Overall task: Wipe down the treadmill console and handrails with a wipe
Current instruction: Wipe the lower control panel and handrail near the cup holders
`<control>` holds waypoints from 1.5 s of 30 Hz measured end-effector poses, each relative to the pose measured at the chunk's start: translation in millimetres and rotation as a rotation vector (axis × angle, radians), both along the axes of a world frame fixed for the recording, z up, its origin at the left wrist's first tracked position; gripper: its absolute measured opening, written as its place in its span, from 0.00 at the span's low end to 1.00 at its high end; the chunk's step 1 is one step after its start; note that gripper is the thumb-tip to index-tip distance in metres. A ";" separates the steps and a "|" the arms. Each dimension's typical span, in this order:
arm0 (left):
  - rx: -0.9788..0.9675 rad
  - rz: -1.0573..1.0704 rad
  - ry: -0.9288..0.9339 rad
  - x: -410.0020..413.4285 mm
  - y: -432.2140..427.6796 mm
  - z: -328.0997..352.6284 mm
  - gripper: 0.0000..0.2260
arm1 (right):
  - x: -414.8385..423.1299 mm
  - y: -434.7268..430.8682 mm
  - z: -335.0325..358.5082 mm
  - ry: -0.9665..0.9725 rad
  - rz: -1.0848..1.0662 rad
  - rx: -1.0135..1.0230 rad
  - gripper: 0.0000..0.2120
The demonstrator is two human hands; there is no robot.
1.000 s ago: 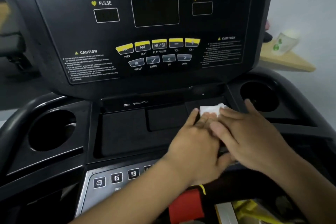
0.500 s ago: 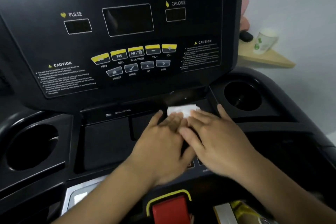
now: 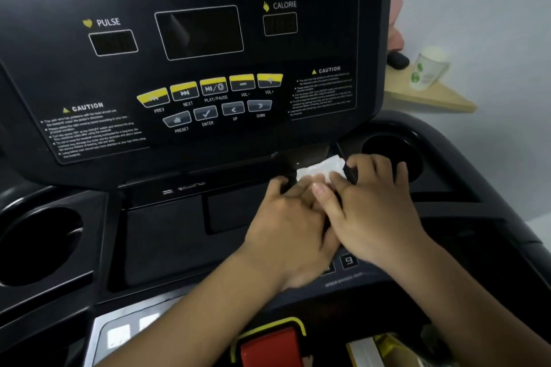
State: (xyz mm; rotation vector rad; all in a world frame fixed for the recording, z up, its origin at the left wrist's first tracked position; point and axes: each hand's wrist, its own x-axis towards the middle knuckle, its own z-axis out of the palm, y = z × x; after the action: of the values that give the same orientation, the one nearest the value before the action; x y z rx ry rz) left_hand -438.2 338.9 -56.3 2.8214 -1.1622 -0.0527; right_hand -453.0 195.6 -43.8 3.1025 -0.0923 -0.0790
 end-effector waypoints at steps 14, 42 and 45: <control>-0.008 -0.013 0.080 12.7 -3.0 -2.6 0.30 | 11.5 3.3 -9.1 0.060 -0.061 0.101 0.42; -0.058 -0.007 0.084 -9.0 9.8 10.8 0.27 | -1.4 -2.3 2.9 0.070 -0.046 0.140 0.37; -0.045 0.006 0.081 -17.0 20.5 13.1 0.27 | -17.8 -3.2 4.6 0.029 0.125 0.147 0.38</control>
State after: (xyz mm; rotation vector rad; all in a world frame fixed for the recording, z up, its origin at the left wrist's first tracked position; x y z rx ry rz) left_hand -455.2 359.4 -43.2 2.7559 -1.1229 -0.1378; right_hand -470.8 192.5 -39.2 3.2433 0.1136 -0.1322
